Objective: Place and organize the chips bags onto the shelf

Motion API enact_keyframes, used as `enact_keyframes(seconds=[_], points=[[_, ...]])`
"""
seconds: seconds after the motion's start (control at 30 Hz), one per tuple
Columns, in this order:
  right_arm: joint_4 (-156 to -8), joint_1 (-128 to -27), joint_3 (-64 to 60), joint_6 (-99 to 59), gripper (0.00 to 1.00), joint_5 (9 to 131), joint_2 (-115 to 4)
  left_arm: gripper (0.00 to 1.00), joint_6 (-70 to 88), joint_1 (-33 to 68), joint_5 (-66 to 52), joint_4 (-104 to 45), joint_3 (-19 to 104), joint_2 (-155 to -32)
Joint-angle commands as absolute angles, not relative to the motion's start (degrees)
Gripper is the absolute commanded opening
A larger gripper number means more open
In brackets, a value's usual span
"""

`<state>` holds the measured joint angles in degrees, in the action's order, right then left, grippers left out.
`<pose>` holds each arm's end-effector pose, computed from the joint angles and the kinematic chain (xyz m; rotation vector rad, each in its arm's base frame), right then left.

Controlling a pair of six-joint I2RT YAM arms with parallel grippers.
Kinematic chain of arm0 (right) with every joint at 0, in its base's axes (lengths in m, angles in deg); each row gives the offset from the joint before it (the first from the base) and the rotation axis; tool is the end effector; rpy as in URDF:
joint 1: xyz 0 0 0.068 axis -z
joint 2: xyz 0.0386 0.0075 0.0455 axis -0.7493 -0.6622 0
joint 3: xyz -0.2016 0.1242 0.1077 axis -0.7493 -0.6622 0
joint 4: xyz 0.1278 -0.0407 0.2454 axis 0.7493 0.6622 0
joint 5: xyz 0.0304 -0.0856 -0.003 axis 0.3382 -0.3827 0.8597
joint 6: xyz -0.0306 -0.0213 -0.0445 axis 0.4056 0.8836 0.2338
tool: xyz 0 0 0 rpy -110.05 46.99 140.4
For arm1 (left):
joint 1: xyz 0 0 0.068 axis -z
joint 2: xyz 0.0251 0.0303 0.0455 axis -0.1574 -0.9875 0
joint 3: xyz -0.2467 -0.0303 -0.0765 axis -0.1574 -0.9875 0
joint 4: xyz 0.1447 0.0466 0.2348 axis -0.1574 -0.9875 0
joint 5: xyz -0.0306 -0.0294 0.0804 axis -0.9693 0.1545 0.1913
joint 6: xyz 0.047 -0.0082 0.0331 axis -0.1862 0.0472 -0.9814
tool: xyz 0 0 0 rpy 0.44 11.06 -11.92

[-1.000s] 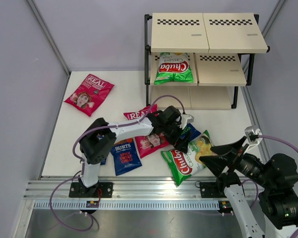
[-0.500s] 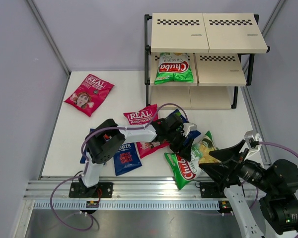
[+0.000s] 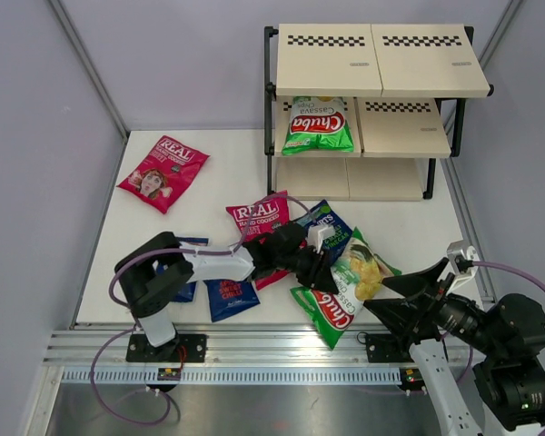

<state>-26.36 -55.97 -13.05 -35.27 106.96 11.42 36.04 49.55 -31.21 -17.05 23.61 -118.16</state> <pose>-0.0019 0.0290 0.4054 -0.3899 1.7067 1.0207 0.1794 -0.3364 0.1475 0.8050 2.3579 -1.4806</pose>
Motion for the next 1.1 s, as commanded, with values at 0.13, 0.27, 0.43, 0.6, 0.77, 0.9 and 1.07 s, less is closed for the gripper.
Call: enact_keyframes(seconds=[0.13,0.27,0.43,0.6,0.77,0.9,1.07], points=[[-28.8,-55.7,-15.5,-39.3,0.94,99.4,11.4,0.24,42.5,49.4,-19.6,-5.8,14.5,-101.5],[-32.3,-55.7,-19.0,-44.1,0.94,92.8,12.5,0.23,43.5,49.0,-13.1,-8.6,11.2,-91.8],[-38.6,-55.7,-25.2,-53.6,0.93,95.6,14.2,0.25,45.5,48.9,-2.4,-15.9,10.5,-78.3],[-64.6,-55.7,-37.1,-66.6,0.94,109.7,18.0,0.22,48.8,48.9,6.8,-18.2,11.2,-68.1],[-86.6,-55.7,-45.3,-78.4,0.94,113.0,17.7,0.22,52.6,48.9,12.1,-10.3,11.0,-65.2],[-95.8,-55.8,-47.9,-81.4,0.94,113.1,13.1,0.22,55.3,48.9,14.5,-0.9,10.4,-66.2],[-103.7,-55.7,-50.8,-80.8,0.93,113.0,7.9,0.22,58.1,49.7,17.0,11.4,10.6,-70.0]])
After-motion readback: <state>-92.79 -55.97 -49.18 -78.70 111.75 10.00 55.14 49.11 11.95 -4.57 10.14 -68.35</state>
